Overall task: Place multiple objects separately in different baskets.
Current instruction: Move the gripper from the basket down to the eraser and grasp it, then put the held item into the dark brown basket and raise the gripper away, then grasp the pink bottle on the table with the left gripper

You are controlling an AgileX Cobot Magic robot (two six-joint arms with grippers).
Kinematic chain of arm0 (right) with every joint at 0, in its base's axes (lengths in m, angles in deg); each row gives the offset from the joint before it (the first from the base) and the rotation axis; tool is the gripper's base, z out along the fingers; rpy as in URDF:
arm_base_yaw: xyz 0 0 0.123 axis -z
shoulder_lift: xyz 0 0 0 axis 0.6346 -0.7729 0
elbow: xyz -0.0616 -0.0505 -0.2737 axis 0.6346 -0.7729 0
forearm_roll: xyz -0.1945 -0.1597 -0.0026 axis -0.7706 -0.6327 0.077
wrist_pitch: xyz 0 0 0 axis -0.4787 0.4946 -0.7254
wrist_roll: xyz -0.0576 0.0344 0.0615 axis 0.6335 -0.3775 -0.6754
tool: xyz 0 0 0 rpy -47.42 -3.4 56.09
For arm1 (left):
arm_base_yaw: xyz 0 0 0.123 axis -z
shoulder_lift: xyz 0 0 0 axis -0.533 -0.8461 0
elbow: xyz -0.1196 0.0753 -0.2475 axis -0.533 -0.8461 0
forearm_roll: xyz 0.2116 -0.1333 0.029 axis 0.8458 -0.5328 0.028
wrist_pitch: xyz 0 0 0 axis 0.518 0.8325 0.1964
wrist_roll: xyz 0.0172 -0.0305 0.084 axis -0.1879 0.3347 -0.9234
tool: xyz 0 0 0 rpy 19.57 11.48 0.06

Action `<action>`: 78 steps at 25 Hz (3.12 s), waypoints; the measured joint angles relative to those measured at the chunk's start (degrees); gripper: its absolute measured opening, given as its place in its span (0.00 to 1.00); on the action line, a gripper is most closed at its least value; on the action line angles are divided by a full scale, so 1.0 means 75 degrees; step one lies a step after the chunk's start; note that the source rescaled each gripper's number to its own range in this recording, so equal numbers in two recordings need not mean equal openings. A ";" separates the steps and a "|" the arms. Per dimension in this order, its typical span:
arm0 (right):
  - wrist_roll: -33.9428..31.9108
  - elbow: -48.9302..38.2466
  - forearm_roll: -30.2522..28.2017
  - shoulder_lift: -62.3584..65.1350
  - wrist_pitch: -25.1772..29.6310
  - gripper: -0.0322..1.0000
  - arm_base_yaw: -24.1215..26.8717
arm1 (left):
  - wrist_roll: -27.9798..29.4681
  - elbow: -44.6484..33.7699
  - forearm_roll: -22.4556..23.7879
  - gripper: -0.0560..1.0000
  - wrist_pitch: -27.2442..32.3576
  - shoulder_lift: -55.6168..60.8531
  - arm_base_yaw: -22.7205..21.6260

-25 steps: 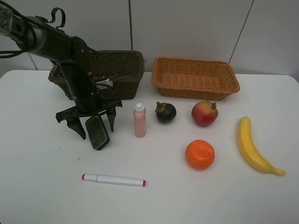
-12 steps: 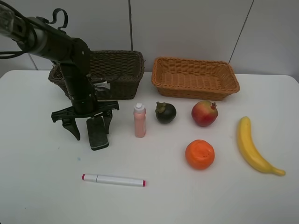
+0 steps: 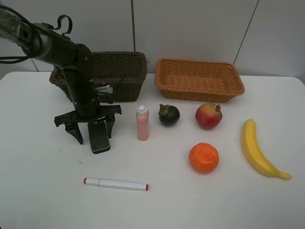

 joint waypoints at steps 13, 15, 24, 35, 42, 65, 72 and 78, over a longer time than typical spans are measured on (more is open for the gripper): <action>0.0000 0.0000 0.0000 0.0000 0.0000 1.00 0.0000 | -0.0212 0.0176 -0.0288 0.57 0.0065 0.0202 0.0000; 0.0000 0.0000 0.0000 0.0000 0.0000 1.00 0.0000 | -0.0492 0.0563 -0.0563 0.57 0.0080 0.0437 0.0000; 0.0000 0.0000 0.0000 0.0000 0.0000 1.00 0.0000 | -0.0972 0.3689 -0.0645 0.57 0.0055 0.0611 -0.0010; 0.0000 0.0000 0.0000 0.0000 0.0000 1.00 0.0000 | -0.1347 0.5111 0.0190 0.96 -0.0149 -0.0700 -0.0234; 0.0000 0.0000 0.0000 0.0000 0.0000 1.00 0.0000 | -0.1379 0.6061 0.0278 0.99 0.0802 -0.0703 -0.0240; 0.0000 0.0000 0.0000 0.0000 0.0000 1.00 0.0000 | -0.2277 0.5611 -0.0770 0.99 0.2675 0.0491 0.1519; 0.0000 0.0000 0.0000 0.0000 0.0000 1.00 0.0000 | -0.1959 0.4291 0.0074 0.99 0.2665 0.0564 0.2039; 0.0000 0.0000 0.0000 0.0000 0.0000 1.00 0.0000 | -0.1939 0.3655 0.0172 0.99 0.2673 0.0564 0.2048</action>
